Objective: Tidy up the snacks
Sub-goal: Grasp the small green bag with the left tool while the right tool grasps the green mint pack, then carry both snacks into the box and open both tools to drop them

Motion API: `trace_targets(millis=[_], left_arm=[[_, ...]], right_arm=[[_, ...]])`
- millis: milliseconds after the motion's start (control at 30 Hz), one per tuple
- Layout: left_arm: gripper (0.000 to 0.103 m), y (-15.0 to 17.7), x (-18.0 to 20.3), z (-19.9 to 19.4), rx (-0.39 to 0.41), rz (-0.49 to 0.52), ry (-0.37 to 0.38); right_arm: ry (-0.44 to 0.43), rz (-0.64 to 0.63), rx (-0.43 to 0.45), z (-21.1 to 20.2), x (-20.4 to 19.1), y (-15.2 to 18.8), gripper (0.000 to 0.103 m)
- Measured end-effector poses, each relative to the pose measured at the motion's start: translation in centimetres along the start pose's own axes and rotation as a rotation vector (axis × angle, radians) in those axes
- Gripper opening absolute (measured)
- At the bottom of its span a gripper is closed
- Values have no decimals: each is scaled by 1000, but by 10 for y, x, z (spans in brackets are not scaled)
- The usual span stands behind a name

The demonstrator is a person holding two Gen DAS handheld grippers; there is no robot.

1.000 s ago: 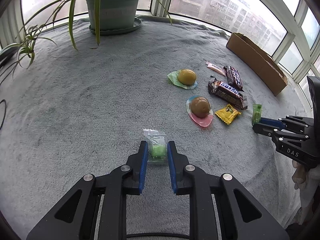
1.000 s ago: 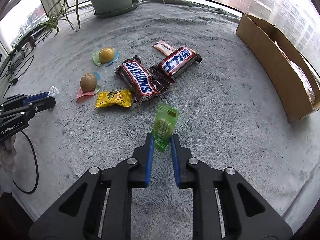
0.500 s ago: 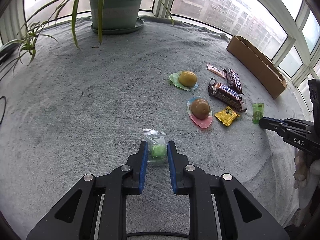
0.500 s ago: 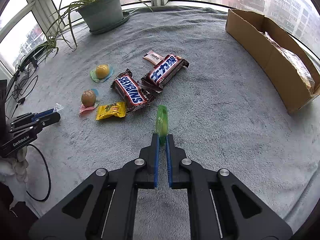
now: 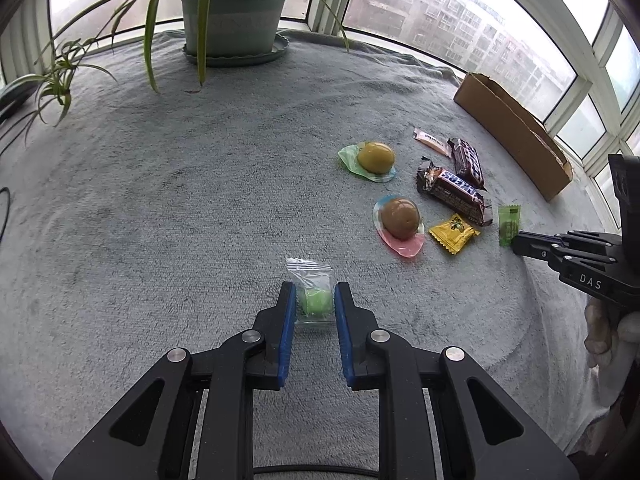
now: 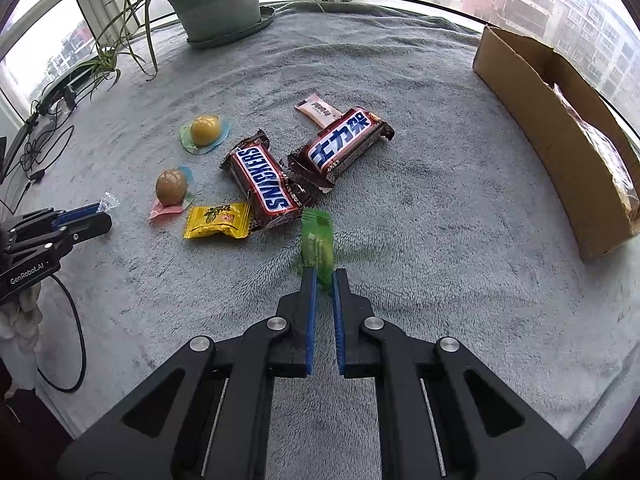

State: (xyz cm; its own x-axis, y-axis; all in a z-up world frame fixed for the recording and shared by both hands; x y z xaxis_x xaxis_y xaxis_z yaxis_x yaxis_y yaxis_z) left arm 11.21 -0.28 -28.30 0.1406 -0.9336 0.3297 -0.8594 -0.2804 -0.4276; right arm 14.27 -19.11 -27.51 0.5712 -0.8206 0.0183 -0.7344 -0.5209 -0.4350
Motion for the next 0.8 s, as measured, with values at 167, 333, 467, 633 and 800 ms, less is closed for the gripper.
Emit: trace_targets(millis=[167,333,467,633,800], left_arm=[[18,-1,0,-1,4,-3,3],[18,-1,-2,-1,4,-9,3],[18,-1,-3,0,-1,-13,3],[18,-1,-2,0,1,-14,4],[18,-2,-1,-2,4,-16,12]], right_arm=[[1,-19,-15,8,-1,-8,34],[33,-57,-26,16,-3,-15,35],[25,-47,-17,17,1,-19,22],[25,-31,-3,12,4,-16,22],[20,-1,37,-6,8,-14,22]])
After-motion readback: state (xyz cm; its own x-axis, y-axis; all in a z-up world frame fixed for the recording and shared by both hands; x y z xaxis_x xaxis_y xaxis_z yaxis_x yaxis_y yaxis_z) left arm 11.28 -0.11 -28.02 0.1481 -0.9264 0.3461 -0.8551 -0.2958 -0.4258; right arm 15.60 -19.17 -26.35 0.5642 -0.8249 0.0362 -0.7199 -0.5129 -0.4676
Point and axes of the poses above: each gripper's, at about its wrist camera, not at the fingertips, and z roughly the way its jaws point, x to its right, y to its underside, the point moved 9 cm from there along z, roughly the way its jaws point, and after that the axes turned 14 degrees about -z, right-handed, at the moved point
